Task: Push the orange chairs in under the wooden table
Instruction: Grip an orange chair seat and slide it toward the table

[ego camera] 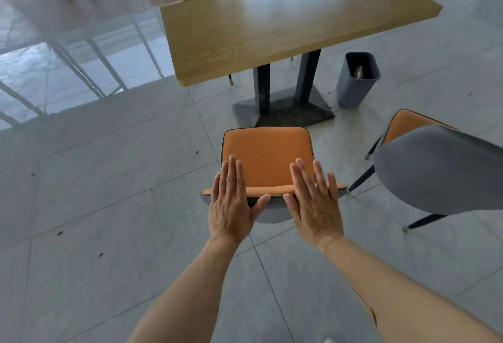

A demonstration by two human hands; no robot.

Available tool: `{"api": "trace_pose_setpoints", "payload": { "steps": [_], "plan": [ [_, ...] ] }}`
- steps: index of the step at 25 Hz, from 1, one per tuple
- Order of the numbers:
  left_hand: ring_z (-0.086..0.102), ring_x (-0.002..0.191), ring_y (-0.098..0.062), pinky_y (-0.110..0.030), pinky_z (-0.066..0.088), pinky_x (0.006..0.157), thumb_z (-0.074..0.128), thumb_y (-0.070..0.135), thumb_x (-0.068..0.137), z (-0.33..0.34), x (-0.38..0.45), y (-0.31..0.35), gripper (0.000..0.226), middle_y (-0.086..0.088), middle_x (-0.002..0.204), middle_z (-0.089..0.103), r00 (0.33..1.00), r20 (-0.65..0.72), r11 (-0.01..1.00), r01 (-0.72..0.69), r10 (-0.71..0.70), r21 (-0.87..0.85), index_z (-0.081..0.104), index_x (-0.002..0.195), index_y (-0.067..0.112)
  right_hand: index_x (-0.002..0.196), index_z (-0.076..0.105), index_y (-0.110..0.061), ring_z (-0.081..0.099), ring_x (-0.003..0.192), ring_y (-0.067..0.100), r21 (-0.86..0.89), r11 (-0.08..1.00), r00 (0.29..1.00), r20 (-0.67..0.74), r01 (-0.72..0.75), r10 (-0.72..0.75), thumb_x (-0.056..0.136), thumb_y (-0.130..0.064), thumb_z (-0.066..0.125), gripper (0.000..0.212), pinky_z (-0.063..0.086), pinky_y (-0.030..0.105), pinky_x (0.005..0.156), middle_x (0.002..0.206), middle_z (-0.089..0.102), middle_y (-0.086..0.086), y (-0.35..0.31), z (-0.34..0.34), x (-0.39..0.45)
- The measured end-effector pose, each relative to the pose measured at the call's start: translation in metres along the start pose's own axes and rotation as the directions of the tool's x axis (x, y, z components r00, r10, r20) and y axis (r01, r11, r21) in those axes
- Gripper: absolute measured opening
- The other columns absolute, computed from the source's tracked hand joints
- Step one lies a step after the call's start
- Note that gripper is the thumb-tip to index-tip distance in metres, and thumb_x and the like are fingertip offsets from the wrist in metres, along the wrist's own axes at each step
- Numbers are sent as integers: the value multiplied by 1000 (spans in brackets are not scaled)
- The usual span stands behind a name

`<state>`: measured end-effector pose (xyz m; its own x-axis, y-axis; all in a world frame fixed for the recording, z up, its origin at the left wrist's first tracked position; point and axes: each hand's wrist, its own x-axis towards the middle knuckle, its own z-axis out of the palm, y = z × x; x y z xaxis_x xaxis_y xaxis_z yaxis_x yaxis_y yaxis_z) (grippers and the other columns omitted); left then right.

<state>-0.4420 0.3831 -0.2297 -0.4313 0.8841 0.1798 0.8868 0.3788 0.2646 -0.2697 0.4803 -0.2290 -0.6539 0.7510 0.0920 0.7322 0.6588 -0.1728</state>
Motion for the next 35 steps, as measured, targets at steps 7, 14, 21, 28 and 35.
{"api": "trace_pose_setpoints", "payload": {
  "steps": [7,14,21,28,35],
  "plan": [
    [2,152,-26,-40,5,123,17,76,91,16,60,14,96,-12,164,4,999,28,1000,23,-24,18,4,155,5,158,7,-19,0,153,29,-8,999,999,-7,42,-42,100,-59,4,71,4,52,123,166,6,1,39,1,61],
    [-3,151,-25,-39,3,124,7,78,88,35,142,50,98,-11,164,-2,993,32,992,116,-117,45,-1,155,6,159,4,-21,-7,153,26,-18,991,991,20,131,-130,100,-60,4,71,-9,46,122,167,1,-2,103,0,152],
    [-5,152,-23,-36,0,123,12,76,89,55,220,82,98,-11,164,-1,975,47,973,213,-218,87,0,156,5,159,4,-22,-11,153,24,16,975,974,50,221,-222,99,-59,4,71,-6,48,123,167,3,-3,158,-6,238],
    [2,152,-24,-36,1,123,18,73,92,58,264,76,95,-14,164,6,975,-6,971,220,-220,92,5,156,3,159,12,-19,1,154,27,53,964,965,-43,262,-260,103,-55,14,67,3,50,123,166,15,0,166,-3,284],
    [-1,152,-23,-35,-1,123,14,74,91,60,248,80,95,-12,164,3,969,71,967,227,-235,112,2,156,5,158,19,-17,9,153,30,55,954,955,-34,296,-294,103,-55,16,66,2,48,124,164,22,2,169,2,268]
  ]
}}
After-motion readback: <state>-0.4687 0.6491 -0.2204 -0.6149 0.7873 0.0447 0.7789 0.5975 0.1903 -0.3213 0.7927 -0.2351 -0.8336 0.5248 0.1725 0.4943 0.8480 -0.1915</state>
